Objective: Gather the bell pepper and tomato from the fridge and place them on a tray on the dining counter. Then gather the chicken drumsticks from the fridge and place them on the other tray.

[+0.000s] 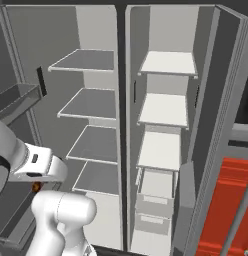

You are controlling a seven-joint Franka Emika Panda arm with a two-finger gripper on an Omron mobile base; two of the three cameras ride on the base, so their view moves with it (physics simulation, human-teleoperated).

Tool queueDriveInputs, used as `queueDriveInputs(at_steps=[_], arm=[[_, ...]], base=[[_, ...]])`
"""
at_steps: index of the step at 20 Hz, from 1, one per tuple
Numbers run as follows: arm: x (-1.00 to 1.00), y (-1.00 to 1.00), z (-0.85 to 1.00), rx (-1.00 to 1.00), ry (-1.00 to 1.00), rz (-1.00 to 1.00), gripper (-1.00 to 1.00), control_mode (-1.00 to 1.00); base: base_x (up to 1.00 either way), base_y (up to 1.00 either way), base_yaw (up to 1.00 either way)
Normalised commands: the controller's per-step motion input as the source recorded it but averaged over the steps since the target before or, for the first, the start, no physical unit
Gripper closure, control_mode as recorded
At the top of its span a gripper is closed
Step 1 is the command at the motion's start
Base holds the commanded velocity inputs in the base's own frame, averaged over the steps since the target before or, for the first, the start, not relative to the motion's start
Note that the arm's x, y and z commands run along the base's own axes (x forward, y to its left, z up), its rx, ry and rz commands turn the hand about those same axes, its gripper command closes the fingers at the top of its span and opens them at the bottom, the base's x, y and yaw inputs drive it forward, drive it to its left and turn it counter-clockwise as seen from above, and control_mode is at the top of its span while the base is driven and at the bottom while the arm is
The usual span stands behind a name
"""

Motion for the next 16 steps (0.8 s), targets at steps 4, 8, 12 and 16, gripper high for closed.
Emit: queueDriveInputs(at_steps=[4,8,12,16], arm=[[0.00,0.00,0.00,0.00,0.00,0.00,1.00,1.00],[0.00,0.00,0.00,0.00,0.00,0.00,1.00,1.00],[0.00,0.00,0.00,0.00,0.00,0.00,1.00,1.00],[0.00,0.00,0.00,0.00,0.00,0.00,1.00,1.00]], base=[[-0.72,0.00,-0.07],[-0.53,0.10,-0.29],[-0.33,0.29,-0.41],[-0.36,0.30,-0.44]])
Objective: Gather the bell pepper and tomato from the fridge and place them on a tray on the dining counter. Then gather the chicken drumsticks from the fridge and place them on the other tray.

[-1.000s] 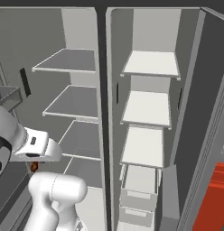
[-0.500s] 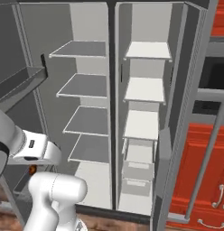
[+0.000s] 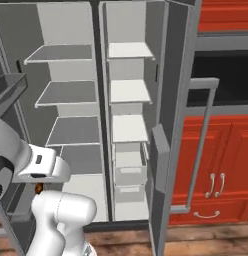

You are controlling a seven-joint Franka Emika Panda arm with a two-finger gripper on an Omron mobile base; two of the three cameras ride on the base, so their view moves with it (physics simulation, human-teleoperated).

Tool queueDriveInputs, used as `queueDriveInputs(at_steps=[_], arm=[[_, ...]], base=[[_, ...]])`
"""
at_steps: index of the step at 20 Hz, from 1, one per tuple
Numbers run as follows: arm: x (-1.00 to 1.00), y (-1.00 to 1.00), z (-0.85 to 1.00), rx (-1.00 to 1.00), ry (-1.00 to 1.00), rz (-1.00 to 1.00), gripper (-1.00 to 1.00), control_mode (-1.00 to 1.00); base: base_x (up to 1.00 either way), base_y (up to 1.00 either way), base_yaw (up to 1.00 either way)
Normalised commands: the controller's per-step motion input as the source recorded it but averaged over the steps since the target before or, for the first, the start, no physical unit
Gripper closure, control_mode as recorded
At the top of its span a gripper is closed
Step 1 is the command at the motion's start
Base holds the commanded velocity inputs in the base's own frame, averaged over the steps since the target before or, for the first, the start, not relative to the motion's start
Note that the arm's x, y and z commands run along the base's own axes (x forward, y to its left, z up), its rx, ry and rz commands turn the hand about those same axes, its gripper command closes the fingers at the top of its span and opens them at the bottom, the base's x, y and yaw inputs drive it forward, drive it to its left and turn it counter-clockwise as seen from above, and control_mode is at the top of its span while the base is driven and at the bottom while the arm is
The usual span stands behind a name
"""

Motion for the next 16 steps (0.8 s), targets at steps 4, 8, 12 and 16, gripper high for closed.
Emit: queueDriveInputs(at_steps=[4,8,12,16], arm=[[0.00,0.00,0.00,0.00,0.00,0.00,1.00,1.00],[0.00,0.00,0.00,0.00,0.00,0.00,1.00,1.00],[0.00,0.00,0.00,0.00,0.00,0.00,1.00,1.00],[0.00,0.00,0.00,0.00,0.00,0.00,1.00,1.00]], base=[[-0.53,0.27,-0.47],[-0.88,0.11,-0.48],[-0.93,0.12,-0.49],[-0.89,0.27,-0.52]])
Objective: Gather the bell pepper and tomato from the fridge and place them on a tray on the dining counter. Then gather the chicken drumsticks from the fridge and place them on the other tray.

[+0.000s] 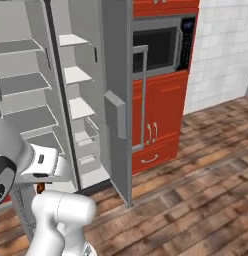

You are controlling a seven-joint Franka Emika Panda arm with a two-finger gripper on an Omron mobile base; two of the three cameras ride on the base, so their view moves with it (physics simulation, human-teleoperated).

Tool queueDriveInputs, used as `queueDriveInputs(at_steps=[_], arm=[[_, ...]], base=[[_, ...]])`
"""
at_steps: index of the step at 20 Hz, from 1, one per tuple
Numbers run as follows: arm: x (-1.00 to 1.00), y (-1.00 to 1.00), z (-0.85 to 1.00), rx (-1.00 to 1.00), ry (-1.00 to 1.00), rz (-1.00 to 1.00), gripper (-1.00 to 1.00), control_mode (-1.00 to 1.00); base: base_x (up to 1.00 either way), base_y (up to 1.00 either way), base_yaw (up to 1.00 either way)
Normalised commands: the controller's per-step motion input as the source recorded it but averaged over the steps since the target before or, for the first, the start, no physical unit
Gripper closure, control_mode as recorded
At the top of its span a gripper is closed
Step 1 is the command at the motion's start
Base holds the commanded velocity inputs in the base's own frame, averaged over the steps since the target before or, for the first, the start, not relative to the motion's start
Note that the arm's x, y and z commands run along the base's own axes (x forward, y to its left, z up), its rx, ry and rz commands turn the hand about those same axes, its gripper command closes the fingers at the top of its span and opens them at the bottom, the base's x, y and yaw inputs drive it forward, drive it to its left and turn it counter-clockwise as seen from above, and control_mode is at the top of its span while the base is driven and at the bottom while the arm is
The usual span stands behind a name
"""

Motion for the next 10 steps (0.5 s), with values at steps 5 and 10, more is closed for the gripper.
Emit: queueDriveInputs(at_steps=[5,10], arm=[[0.00,0.00,0.00,0.00,0.00,0.00,1.00,1.00],[0.00,0.00,0.00,0.00,0.00,0.00,1.00,1.00]], base=[[-0.62,0.39,-0.52],[-0.73,0.30,-0.50]])
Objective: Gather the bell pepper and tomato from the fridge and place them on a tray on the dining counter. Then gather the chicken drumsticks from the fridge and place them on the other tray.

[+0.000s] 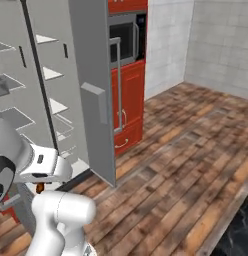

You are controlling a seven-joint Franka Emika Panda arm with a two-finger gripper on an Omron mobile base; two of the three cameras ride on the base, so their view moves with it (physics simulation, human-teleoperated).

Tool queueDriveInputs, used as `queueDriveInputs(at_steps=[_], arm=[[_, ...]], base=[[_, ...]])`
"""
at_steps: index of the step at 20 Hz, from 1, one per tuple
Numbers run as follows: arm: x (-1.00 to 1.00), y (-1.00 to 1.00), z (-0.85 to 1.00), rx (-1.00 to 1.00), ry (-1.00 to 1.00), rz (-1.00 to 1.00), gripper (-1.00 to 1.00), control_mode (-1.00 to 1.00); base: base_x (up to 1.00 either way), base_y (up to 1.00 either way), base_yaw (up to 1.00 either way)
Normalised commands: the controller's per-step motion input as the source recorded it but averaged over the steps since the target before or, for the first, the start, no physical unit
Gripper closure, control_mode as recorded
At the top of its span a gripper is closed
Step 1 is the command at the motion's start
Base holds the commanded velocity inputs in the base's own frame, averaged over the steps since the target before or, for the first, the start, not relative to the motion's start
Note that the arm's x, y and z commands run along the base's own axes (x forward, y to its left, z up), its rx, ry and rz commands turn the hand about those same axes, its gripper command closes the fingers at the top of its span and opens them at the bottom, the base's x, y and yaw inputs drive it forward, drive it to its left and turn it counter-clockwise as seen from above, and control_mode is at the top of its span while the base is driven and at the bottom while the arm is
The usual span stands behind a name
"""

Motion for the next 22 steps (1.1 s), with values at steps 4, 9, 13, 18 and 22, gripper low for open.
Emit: queueDriveInputs(at_steps=[4,9,13,18,22], arm=[[0.00,0.00,0.00,0.00,0.00,0.00,1.00,1.00],[0.00,0.00,0.00,0.00,0.00,0.00,1.00,1.00],[0.00,0.00,0.00,0.00,0.00,0.00,1.00,1.00],[0.00,0.00,0.00,0.00,0.00,0.00,1.00,1.00],[0.00,0.00,0.00,0.00,0.00,0.00,1.00,1.00]], base=[[-0.88,0.25,-0.47],[-0.97,0.16,-0.43],[-1.00,0.00,-0.34],[-1.00,0.00,-0.28],[-0.96,-0.08,-0.25]])
